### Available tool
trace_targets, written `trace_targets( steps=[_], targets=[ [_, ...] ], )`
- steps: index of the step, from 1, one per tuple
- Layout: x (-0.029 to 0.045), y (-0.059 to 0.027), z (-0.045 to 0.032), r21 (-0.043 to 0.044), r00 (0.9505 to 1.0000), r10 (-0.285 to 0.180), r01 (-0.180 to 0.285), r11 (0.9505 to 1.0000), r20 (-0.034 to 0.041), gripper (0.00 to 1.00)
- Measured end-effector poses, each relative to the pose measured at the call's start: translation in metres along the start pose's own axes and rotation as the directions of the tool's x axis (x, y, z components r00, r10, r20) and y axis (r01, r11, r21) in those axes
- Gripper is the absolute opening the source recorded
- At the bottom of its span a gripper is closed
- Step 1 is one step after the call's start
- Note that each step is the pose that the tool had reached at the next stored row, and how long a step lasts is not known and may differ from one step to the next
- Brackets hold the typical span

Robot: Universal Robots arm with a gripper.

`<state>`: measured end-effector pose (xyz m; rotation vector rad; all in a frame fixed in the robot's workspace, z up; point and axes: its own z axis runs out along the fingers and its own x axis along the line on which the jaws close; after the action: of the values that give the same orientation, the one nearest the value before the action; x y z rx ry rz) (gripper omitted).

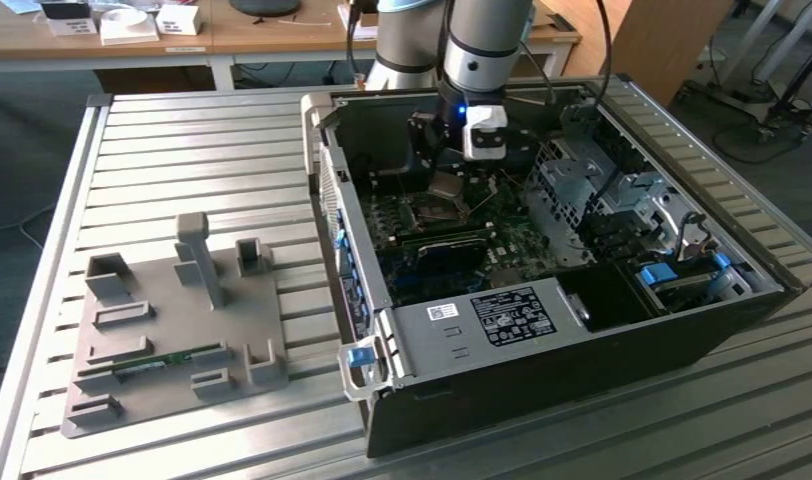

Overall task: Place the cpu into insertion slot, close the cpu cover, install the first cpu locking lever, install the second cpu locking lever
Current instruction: 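Place the cpu into insertion slot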

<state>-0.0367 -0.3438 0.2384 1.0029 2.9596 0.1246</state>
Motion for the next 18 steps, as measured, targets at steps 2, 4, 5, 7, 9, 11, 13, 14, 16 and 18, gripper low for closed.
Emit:
trace_targets(
  steps=[2, 4, 5, 7, 9, 11, 13, 14, 16, 18],
  targets=[
    [0.0000, 0.0000, 0.0000, -0.0001, 1.0000, 0.001, -0.001, 1.0000, 0.0001, 0.54],
    [0.0000, 0.0000, 0.0000, -0.0001, 1.0000, 0.001, -0.001, 1.0000, 0.0001, 0.54],
    [0.0000, 0.0000, 0.0000, 0.0000, 1.0000, 0.002, -0.002, 1.0000, 0.0002, 0.54],
    [0.0001, 0.0000, 0.0001, -0.0005, 0.9997, 0.024, -0.024, 0.9997, 0.0020, 0.54],
    [0.0000, 0.0000, 0.0002, -0.0009, 0.9981, 0.061, -0.061, 0.9982, 0.0049, 0.54],
    [0.0000, 0.0000, 0.0004, -0.0016, 0.9953, 0.096, -0.096, 0.9953, 0.0077, 0.54],
    [0.0000, 0.0000, 0.0005, -0.0023, 0.9912, 0.132, -0.132, 0.9913, 0.0105, 0.54],
    [0.0000, 0.0000, 0.0006, -0.0028, 0.9886, 0.150, -0.150, 0.9887, 0.0119, 0.54],
    [0.0000, 0.0000, 0.0006, -0.0037, 0.9823, 0.187, -0.187, 0.9824, 0.0148, 0.54],
    [0.0000, 0.0000, 0.0007, -0.0046, 0.9759, 0.217, -0.217, 0.9761, 0.0172, 0.54]
  ],
)
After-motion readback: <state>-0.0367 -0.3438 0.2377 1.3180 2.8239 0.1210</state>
